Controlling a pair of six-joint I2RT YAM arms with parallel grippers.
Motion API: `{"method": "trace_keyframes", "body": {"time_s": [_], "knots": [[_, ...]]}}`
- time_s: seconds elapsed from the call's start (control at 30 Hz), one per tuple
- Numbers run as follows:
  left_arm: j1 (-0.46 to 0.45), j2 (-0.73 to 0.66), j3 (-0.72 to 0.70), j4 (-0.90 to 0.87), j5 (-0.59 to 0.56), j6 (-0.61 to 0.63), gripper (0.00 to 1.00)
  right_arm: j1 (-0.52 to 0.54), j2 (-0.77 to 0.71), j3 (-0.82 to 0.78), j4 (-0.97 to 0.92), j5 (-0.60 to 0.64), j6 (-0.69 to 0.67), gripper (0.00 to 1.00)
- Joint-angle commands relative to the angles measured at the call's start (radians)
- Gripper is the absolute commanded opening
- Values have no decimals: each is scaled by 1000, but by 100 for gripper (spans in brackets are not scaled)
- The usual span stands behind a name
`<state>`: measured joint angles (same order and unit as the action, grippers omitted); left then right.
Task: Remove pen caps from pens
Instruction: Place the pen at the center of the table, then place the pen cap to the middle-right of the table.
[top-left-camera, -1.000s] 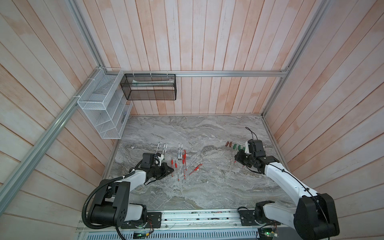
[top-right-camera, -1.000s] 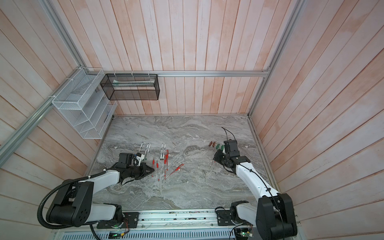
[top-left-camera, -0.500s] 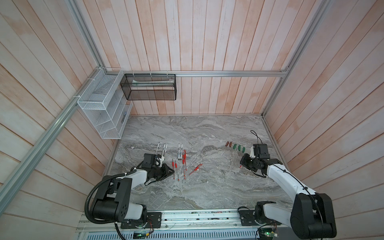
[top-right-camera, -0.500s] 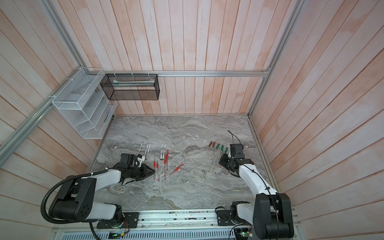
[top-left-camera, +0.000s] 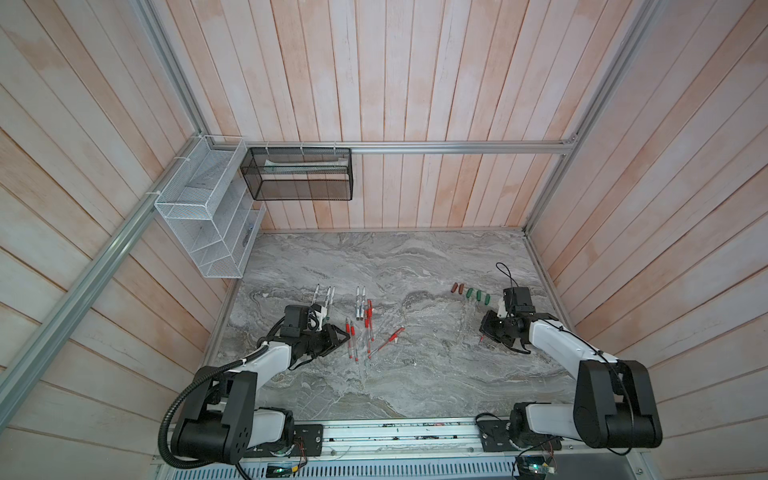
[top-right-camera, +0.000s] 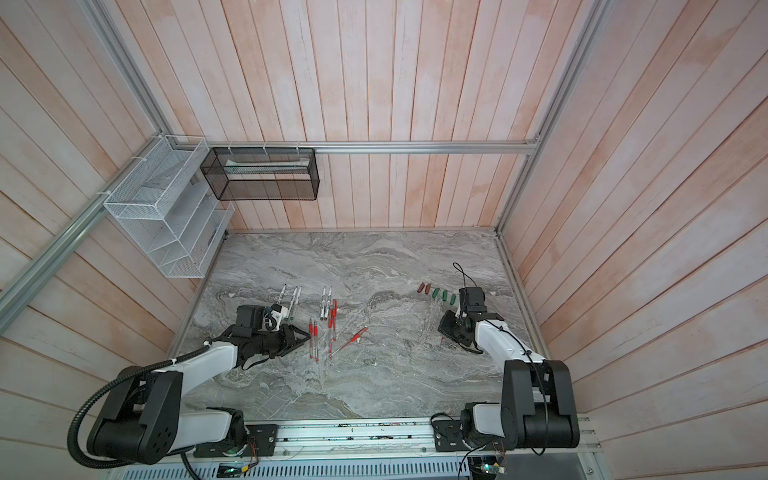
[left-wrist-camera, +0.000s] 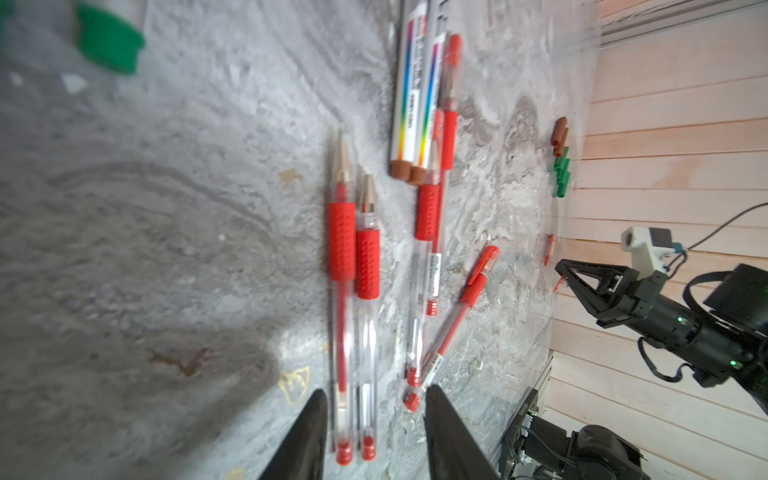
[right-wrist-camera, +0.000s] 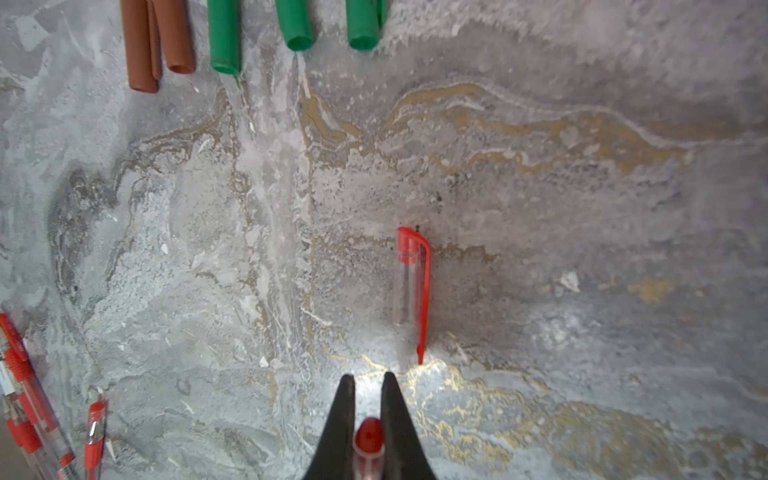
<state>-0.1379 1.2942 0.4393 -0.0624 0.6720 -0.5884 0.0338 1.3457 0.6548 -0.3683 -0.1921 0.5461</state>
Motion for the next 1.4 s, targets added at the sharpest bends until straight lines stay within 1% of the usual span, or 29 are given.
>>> {"method": "trace_keyframes", "body": {"time_s": [0.0,0.17,0.23,0.33,0.5,0.6,0.77,0.83,1.0,1.13,1.23,1.37], "knots": [[7,-64,15,15,-28,29,48,-5,27,46,-18,16,-22,0],[24,-150,41,5,-71,104,62,-6,64,70,-11,18,-29,0],[43,-177,49,18,-78,144,66,-6,88,87,-17,26,-32,0],[97,-210,72,1,-81,182,73,-6,111,102,-12,7,-25,1],[134,-246,87,5,-84,301,84,-6,152,126,-11,34,-33,2],[160,-250,123,-26,-80,330,89,-5,168,131,-4,17,-21,4],[176,-254,143,-38,-99,391,91,-6,194,144,-4,59,-31,10],[182,-251,157,-58,-106,395,91,-5,200,153,-8,50,-29,13],[186,-251,146,-39,-95,391,91,-6,210,172,-20,57,-41,21],[193,-246,160,-48,-94,398,92,-6,184,178,-35,30,-32,27],[195,-251,152,-41,-114,418,94,-3,150,186,-56,43,-23,29],[206,-250,156,-48,-108,414,95,50,88,190,-59,46,34,31]]}}
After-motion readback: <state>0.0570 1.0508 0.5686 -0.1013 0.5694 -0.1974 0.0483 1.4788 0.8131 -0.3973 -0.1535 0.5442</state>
